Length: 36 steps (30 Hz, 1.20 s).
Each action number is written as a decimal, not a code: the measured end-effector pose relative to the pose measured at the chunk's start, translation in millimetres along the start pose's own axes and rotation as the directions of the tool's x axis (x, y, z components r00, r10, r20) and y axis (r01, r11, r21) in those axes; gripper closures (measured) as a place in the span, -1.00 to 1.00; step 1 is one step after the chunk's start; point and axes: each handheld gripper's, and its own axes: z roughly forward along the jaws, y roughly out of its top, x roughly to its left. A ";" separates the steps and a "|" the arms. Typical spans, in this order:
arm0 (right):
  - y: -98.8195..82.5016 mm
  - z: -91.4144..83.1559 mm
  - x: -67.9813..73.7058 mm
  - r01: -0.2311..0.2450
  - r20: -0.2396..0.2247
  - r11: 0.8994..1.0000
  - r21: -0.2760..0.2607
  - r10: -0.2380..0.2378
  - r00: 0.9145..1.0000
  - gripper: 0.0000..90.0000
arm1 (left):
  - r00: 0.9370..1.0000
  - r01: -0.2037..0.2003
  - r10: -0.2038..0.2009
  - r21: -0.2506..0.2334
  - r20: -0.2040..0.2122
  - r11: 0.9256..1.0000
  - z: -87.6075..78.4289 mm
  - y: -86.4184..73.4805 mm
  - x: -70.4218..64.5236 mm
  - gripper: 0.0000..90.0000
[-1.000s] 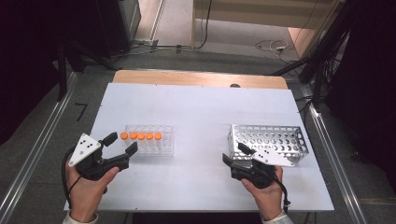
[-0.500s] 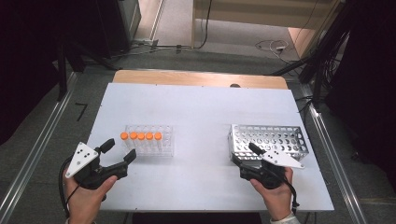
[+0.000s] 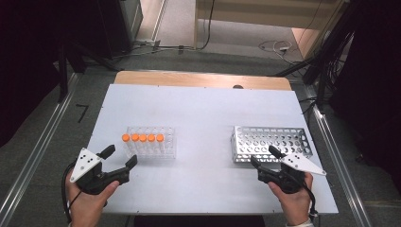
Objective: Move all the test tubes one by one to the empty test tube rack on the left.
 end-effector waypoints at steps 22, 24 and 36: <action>-18.5 -28.8 -41.7 -0.049 0.125 0.999 0.010 0.047 0.991 -0.52 | 0.997 0.023 -0.022 0.016 -0.070 1.000 0.4 -19.0 21.3 -0.67; -21.0 -32.1 -46.1 -0.056 0.139 0.998 0.014 0.053 0.989 -0.54 | 0.997 0.026 -0.024 0.018 -0.077 1.000 0.1 -20.1 23.1 -0.66; -36.1 -50.6 -72.4 -0.107 0.219 0.994 0.028 0.098 0.971 -0.56 | 0.994 0.038 -0.032 0.055 -0.107 0.998 2.5 -26.5 32.3 -0.67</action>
